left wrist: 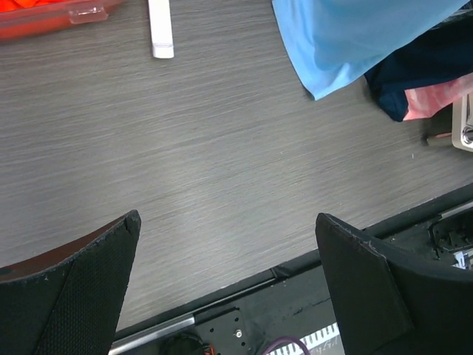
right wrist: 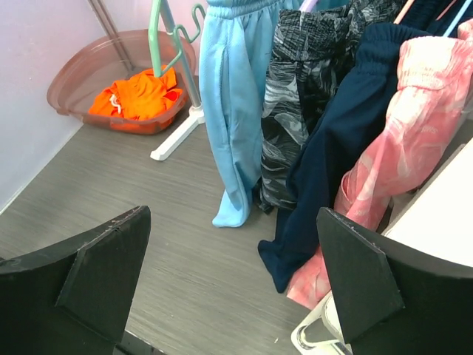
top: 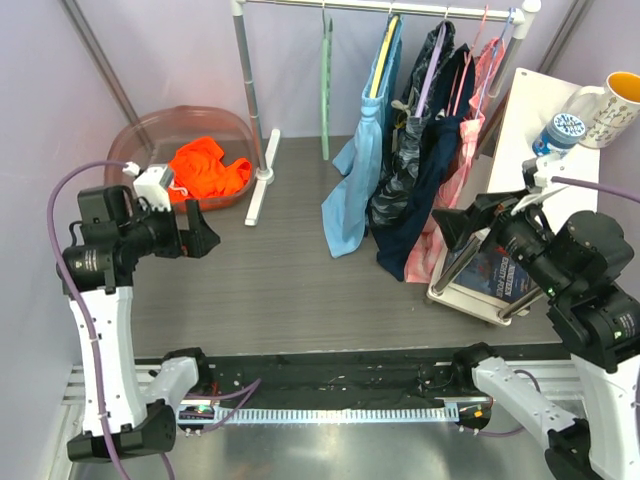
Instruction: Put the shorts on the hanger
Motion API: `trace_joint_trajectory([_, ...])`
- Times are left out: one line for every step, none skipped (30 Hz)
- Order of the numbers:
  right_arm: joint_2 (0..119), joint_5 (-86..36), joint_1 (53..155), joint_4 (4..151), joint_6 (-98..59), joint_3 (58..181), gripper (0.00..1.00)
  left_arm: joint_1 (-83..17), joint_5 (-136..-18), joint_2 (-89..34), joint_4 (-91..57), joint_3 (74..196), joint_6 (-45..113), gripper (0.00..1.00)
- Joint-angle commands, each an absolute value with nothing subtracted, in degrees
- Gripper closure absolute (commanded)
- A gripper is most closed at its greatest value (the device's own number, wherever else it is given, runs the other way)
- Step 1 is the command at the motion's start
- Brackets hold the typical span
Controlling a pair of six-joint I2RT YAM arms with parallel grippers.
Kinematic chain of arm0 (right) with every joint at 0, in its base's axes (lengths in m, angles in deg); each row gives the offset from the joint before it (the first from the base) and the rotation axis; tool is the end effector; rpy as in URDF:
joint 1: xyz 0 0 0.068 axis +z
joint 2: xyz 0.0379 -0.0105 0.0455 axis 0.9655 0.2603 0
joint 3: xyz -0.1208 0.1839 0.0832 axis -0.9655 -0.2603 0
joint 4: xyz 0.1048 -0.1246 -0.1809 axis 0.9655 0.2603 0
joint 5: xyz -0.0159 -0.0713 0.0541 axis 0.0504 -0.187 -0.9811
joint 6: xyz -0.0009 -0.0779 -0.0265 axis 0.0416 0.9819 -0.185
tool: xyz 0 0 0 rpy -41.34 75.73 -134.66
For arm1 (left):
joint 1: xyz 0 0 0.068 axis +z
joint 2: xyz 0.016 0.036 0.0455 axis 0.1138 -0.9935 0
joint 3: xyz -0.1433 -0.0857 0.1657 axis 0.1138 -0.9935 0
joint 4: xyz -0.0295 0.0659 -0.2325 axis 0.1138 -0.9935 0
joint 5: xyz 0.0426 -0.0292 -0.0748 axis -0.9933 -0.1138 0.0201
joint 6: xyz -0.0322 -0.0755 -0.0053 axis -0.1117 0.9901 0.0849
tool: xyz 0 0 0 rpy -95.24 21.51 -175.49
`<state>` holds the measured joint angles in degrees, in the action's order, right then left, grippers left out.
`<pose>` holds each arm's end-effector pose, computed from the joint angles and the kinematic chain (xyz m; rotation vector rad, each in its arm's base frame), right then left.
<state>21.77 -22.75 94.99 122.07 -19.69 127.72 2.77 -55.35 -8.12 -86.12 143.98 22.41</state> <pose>0.1243 0.0528 0.4474 -0.2671 1.6537 0.4357 0.1760 -0.0071 0.3606 0.0917 2.2260 -0.5021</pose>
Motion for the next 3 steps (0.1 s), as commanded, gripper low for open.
trace_joint_trajectory([20.39,-23.09,94.95,120.54,-20.61,127.83,0.00,3.05,-57.00,-6.36,-87.21,144.90,23.89,0.00])
trace_joint_trajectory([20.21,-23.01,94.95,120.54,-20.87,127.83,0.00,3.05,-57.00,-6.18,-87.12,145.08,24.06,0.00])
trace_joint_trajectory([20.12,-22.92,94.95,120.54,-20.79,127.83,0.00,3.05,-57.09,-5.75,-87.12,145.25,24.33,0.00])
